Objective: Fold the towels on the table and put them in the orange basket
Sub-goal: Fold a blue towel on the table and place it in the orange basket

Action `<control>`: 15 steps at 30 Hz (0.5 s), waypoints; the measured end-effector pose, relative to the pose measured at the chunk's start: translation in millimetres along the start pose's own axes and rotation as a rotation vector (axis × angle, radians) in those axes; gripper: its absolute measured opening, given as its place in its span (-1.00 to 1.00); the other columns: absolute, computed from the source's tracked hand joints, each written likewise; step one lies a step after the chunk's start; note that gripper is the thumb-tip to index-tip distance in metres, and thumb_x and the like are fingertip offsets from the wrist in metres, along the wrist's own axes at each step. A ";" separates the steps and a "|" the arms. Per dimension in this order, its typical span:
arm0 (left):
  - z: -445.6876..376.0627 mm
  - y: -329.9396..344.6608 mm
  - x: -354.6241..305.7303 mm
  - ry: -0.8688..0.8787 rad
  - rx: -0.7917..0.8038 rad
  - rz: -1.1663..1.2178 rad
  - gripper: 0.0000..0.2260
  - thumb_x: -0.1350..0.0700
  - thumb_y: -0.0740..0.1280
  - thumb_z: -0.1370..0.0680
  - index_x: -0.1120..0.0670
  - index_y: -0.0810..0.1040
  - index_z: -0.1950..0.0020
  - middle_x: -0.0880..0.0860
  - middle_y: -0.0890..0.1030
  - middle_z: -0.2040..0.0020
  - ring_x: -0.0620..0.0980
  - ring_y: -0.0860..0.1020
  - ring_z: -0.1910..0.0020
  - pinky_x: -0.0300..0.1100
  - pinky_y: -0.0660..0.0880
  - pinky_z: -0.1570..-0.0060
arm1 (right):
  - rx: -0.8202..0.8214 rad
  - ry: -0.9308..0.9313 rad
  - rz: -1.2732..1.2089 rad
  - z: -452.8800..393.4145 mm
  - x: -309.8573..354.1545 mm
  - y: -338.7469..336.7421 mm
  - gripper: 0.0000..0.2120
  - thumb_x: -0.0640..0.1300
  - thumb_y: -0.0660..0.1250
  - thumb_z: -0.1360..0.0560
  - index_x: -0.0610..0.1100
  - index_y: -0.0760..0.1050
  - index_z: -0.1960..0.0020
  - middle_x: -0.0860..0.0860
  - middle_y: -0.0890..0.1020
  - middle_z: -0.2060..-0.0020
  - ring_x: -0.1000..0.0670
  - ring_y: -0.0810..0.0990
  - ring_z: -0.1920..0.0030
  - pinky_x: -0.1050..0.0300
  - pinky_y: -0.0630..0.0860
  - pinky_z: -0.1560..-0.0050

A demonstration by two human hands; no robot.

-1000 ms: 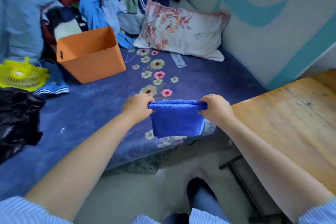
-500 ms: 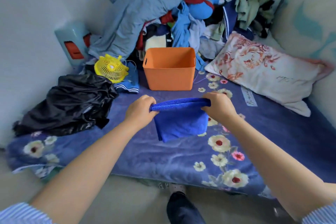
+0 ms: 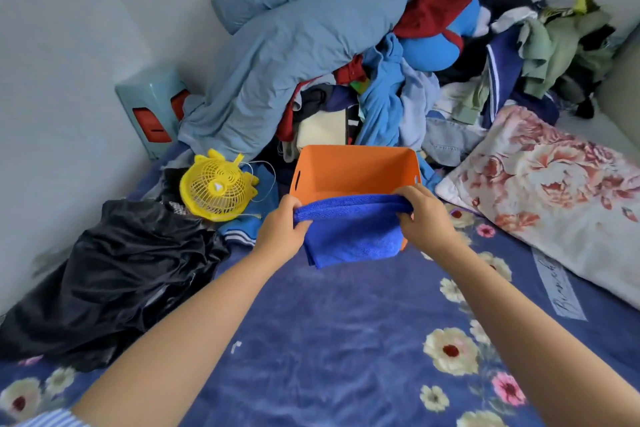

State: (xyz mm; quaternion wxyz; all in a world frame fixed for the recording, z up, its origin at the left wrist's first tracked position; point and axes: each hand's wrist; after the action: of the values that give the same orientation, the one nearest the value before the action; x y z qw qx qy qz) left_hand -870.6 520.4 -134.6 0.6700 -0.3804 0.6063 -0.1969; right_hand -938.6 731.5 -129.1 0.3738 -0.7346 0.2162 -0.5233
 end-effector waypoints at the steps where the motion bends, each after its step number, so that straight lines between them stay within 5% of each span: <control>1: -22.6 2.2 2.6 -0.018 -0.018 0.016 -0.91 0.20 0.25 -0.55 0.14 0.34 0.04 -0.03 0.38 0.30 0.07 0.41 0.27 -0.20 0.23 0.33 | -0.009 0.005 -0.013 -22.4 -2.9 4.2 -0.64 -0.49 0.17 -0.39 -0.33 0.47 -0.15 -0.23 0.51 -0.10 -0.19 0.47 -0.11 0.34 0.21 0.14; 7: -128.2 9.3 16.0 -0.110 -0.090 0.151 -0.80 0.20 0.27 -0.53 0.23 0.47 -0.13 0.02 0.49 0.11 -0.01 0.46 0.13 -0.22 0.34 0.14 | -0.070 0.026 -0.063 -114.5 -15.8 29.0 -0.62 -0.43 0.22 -0.44 -0.34 0.41 -0.25 -0.20 0.46 -0.22 -0.18 0.46 -0.17 0.32 0.28 -0.05; 11: -200.6 15.8 31.7 -0.155 -0.084 0.331 -0.87 0.21 0.28 -0.53 0.21 0.53 -0.03 -0.01 0.52 0.17 -0.03 0.48 0.14 -0.26 0.39 0.26 | -0.116 0.130 -0.177 -168.1 -29.7 47.9 -0.56 -0.41 0.28 -0.42 -0.33 0.38 -0.29 -0.18 0.41 -0.27 -0.16 0.48 -0.16 0.21 0.42 -0.10; 15: -265.6 36.9 49.9 -0.186 -0.075 0.446 -0.94 0.22 0.28 -0.52 0.09 0.51 0.06 -0.12 0.53 0.21 -0.12 0.49 0.18 -0.44 0.40 0.27 | -0.169 0.285 -0.315 -222.0 -50.9 75.9 -0.67 -0.40 0.30 -0.42 -0.34 0.49 -0.19 -0.20 0.49 -0.22 -0.13 0.49 -0.19 0.45 0.31 0.03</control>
State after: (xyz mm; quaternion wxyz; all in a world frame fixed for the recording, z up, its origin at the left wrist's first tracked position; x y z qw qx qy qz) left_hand -1124.1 435.6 -188.7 0.7351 -0.2784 0.6180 0.0142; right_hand -1157.8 648.2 -180.5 0.1904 -0.7068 0.1924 -0.6536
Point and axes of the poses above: each hand's wrist, its own z-axis away from the middle knuckle, its own y-axis out of the palm, x = y × z
